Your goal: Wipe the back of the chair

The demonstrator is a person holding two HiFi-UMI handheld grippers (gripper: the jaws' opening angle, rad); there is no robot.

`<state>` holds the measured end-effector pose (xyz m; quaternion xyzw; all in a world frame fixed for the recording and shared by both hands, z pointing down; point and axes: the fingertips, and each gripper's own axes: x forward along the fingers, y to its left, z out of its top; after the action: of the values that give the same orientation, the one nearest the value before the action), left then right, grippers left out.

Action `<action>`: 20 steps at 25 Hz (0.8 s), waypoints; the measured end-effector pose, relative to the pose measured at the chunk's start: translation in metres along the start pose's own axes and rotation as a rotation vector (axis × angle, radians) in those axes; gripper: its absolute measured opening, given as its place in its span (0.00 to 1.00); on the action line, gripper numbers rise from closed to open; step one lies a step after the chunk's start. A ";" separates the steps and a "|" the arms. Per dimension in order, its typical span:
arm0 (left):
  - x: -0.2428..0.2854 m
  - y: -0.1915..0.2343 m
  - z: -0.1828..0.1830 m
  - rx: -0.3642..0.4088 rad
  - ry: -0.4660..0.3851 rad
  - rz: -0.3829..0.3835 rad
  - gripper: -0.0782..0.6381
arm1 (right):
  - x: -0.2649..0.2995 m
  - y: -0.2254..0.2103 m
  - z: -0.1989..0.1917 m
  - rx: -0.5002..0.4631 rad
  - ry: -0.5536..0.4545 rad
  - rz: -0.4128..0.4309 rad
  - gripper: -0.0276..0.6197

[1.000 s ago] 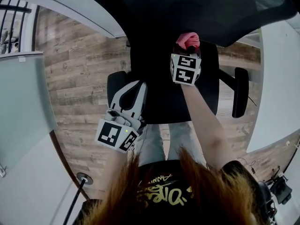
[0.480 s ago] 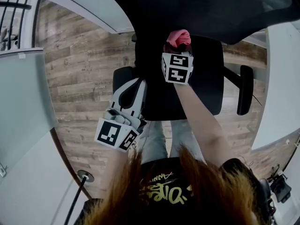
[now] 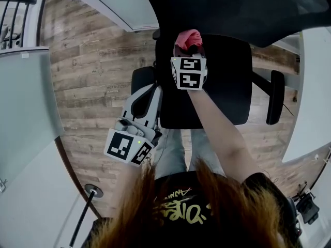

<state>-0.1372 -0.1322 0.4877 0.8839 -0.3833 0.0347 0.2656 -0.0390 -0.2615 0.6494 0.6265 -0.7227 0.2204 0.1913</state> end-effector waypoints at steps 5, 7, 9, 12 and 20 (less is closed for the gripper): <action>-0.008 0.002 -0.001 0.002 -0.002 0.006 0.10 | 0.001 0.012 -0.002 0.020 0.019 0.036 0.14; -0.010 0.000 -0.001 0.005 0.000 0.006 0.10 | 0.001 0.025 -0.002 -0.006 0.021 0.085 0.14; -0.014 0.000 -0.002 0.008 0.001 0.009 0.10 | 0.001 0.039 -0.002 -0.029 0.021 0.124 0.14; -0.021 0.004 -0.001 0.012 -0.003 0.016 0.10 | 0.002 0.048 -0.002 -0.025 0.022 0.142 0.14; -0.031 0.009 -0.001 0.001 -0.001 0.029 0.10 | -0.015 0.061 0.017 -0.058 -0.010 0.233 0.14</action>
<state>-0.1654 -0.1163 0.4844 0.8785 -0.3960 0.0383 0.2644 -0.0974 -0.2512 0.6224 0.5335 -0.7977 0.2170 0.1785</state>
